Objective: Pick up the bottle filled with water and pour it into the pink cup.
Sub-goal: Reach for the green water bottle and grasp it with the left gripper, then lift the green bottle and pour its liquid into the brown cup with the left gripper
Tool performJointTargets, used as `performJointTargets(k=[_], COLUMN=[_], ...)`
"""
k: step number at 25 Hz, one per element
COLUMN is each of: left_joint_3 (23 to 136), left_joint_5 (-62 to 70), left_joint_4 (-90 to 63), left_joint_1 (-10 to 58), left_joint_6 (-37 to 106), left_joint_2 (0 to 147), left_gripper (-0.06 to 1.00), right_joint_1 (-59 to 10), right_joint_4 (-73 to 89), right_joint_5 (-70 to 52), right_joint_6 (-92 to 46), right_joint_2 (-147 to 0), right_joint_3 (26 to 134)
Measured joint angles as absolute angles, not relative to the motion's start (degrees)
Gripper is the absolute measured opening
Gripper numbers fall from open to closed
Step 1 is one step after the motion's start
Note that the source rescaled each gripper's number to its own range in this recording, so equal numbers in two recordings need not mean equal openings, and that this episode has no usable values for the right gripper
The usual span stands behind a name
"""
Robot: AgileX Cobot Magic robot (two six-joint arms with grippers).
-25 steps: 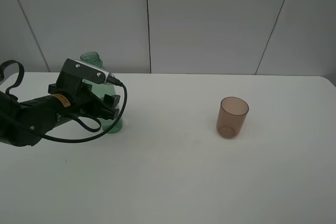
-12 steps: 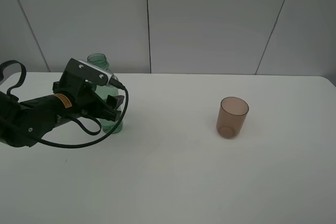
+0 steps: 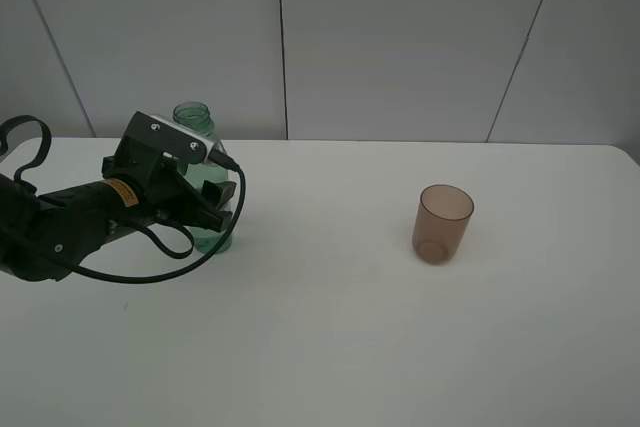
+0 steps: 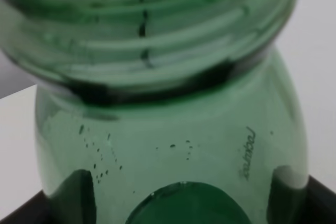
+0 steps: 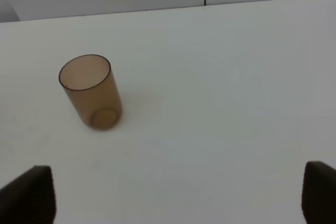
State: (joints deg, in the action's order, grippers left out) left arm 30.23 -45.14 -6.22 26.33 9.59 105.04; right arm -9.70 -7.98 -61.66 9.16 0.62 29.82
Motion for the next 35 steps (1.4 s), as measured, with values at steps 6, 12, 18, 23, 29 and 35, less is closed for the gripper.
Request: performJointTargets(k=[6,12,18,23,29,35], left_joint_3=[30.23,30.23,30.23,30.23,30.23,30.35], left_joint_5=[-44.92,-44.86,-44.86,-44.86,-42.81,-41.91], left_joint_4=[-6.22,-6.34,-6.34,-6.34,-6.34,-6.28], left_joint_1=[26.33,26.33,26.33,26.33,26.33,26.33], left_joint_6=[9.59,9.59,9.56,9.56,9.56,9.62], left_joint_2=[105.04,105.04,105.04,105.04,103.67,103.01], left_gripper=[0.32,0.32,0.32,0.32,0.23,0.13], right_joint_1=[-9.70,-9.70,-9.70,-9.70,-9.70,-9.70], right_joint_4=[-7.98,-7.98,-7.98,-7.98,-7.98,-7.98], right_joint_5=[-61.66,-61.66,-61.66,-61.66,-61.66,-61.66], right_joint_6=[9.16,9.16,9.16,9.16,9.16,9.16], right_joint_2=[0.62,0.62,0.62,0.62,0.62,0.62], right_joint_3=[29.82,29.82,29.82,29.82,29.82,29.82])
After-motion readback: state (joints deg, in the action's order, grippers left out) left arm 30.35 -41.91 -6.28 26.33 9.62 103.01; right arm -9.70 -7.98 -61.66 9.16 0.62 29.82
